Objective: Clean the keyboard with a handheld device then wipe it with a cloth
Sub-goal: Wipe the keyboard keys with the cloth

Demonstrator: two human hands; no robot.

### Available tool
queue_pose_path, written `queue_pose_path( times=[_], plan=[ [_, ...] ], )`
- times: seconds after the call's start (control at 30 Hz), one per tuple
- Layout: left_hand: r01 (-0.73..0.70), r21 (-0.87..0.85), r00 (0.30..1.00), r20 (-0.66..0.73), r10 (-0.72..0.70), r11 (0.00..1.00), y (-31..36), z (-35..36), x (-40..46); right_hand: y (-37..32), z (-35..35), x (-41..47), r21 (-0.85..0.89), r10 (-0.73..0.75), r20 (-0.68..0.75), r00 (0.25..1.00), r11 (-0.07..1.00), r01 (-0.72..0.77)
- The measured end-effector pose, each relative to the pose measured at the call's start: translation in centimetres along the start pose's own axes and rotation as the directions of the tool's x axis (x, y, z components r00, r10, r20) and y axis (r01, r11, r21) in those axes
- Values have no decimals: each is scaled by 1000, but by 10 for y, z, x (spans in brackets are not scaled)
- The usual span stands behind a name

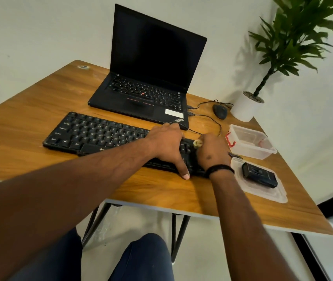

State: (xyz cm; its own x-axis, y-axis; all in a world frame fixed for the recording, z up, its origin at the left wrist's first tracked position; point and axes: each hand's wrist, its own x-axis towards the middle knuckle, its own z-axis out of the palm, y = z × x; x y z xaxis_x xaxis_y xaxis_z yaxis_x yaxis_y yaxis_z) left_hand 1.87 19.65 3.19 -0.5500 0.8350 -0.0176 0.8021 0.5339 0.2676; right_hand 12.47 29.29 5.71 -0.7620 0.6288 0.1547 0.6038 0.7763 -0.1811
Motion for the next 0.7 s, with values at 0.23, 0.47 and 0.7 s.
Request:
queue_pose_path(
  times=[0.23, 0.47, 0.7],
  plan=[
    [11, 1, 1000, 29, -11, 1000, 2, 2, 2, 3, -1, -49, -82, -139, 114, 984, 986, 148],
    [-23, 39, 997, 71, 20, 999, 3, 1, 1, 25, -7, 5, 173, 38, -72, 997, 985, -25],
    [-3, 13, 996, 87, 2, 1000, 2, -1, 4, 22, 13, -12, 37, -64, -22, 998, 997, 64]
  ],
)
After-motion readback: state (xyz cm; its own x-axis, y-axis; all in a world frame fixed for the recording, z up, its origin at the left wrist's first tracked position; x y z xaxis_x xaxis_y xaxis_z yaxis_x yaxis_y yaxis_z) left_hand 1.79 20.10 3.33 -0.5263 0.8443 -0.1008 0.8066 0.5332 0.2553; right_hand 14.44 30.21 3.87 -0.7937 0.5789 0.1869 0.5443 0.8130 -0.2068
